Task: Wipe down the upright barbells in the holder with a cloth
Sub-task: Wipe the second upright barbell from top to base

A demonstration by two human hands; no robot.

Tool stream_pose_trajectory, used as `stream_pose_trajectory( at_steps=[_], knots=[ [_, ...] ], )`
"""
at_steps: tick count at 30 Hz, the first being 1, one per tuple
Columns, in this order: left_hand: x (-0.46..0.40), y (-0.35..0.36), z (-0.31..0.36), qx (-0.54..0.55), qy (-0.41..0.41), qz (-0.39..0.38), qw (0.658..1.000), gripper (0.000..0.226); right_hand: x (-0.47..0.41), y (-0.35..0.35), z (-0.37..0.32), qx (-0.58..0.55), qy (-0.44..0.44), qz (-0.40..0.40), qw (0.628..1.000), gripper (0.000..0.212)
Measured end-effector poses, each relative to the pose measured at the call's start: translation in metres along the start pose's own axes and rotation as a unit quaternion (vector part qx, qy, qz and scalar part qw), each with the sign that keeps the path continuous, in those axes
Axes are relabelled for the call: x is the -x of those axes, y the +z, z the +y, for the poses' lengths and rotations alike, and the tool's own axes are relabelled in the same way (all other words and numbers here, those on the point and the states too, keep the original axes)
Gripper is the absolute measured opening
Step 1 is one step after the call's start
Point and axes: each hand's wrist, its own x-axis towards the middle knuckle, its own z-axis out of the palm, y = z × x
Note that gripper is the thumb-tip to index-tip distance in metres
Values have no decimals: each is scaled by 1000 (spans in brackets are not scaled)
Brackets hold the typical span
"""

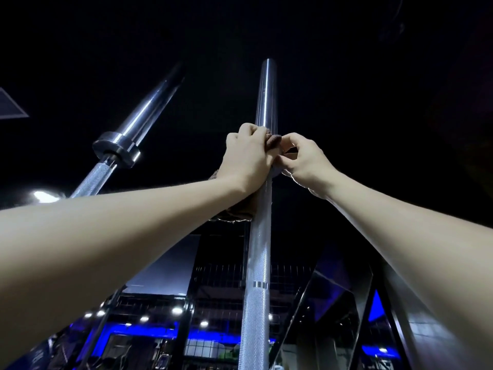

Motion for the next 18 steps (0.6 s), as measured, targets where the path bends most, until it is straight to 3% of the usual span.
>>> stream_pose_trajectory(
  at_steps=[5,9,13,15,18],
  knots=[
    [-15,2,5,-47,-51,-12,998,24,1,-4,-3,32,-21,7,999,9],
    [-36,-11,2,6,-197,-46,979,22,2,-3,-7,84,-46,12,995,19],
    [-35,-12,-10,122,-305,-83,941,37,1,-1,-8,110,-38,7,993,20],
    [-31,-1,-12,53,-262,-57,962,39,2,0,-9,118,-42,12,992,18],
    [-25,6,5,-51,-129,-68,988,35,0,-1,-9,139,-53,18,989,12]
  ],
)
